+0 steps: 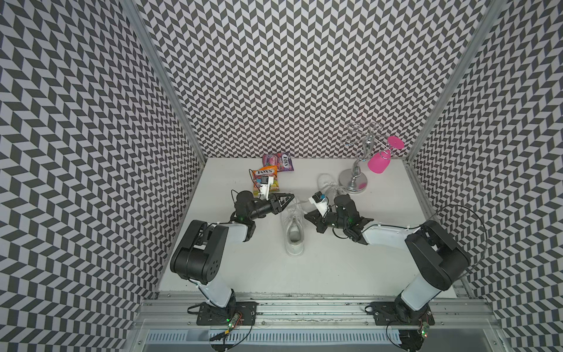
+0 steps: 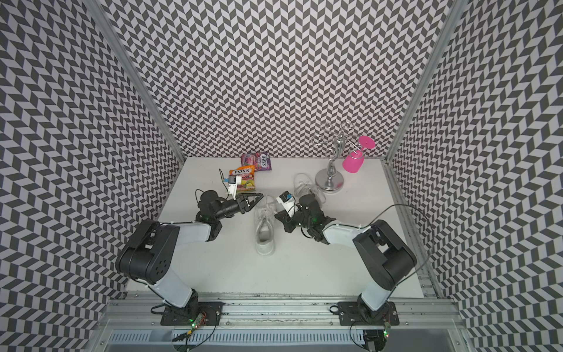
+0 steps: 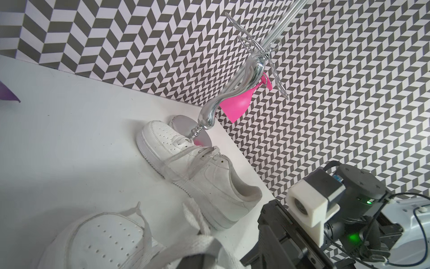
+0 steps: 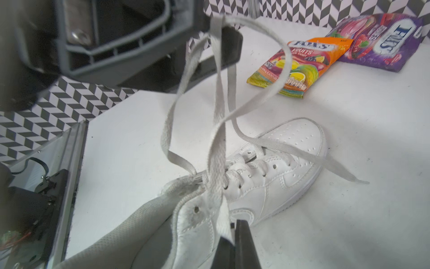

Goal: Tie the shoes
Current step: Tie the shoelace on the shoe.

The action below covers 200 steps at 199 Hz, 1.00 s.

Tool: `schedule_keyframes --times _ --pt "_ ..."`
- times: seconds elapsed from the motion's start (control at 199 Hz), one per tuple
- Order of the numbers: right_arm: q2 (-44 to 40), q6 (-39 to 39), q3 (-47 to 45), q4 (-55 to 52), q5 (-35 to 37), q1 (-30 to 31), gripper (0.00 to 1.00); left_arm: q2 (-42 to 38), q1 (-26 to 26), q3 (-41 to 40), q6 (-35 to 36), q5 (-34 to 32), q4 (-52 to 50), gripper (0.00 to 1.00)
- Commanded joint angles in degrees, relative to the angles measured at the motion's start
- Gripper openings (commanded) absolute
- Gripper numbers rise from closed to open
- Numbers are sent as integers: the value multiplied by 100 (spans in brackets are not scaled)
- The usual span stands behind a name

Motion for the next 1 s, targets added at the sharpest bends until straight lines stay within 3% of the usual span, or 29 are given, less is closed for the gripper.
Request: schedule_keyframes --times 0.0,0.206,0.487,0.608,0.774,1.0 --pt "-360 41 -137 -301 151 140 0 199 24 -18 -329 117 736 39" --pt "-902 111 -234 -1129 512 445 0 447 31 32 -469 -51 1178 39" --pt "-1699 417 -645 -1894 802 649 0 996 33 244 -453 -188 1861 26" --pt "-1935 481 -710 -2194 955 662 0 1179 41 292 -519 -194 2187 26" --pt "-2187 537 -775 -2417 1054 696 0 1354 42 427 -517 -171 2275 28" --pt "-2402 630 -810 -2585 1264 750 0 1519 70 487 -627 -132 2548 21"
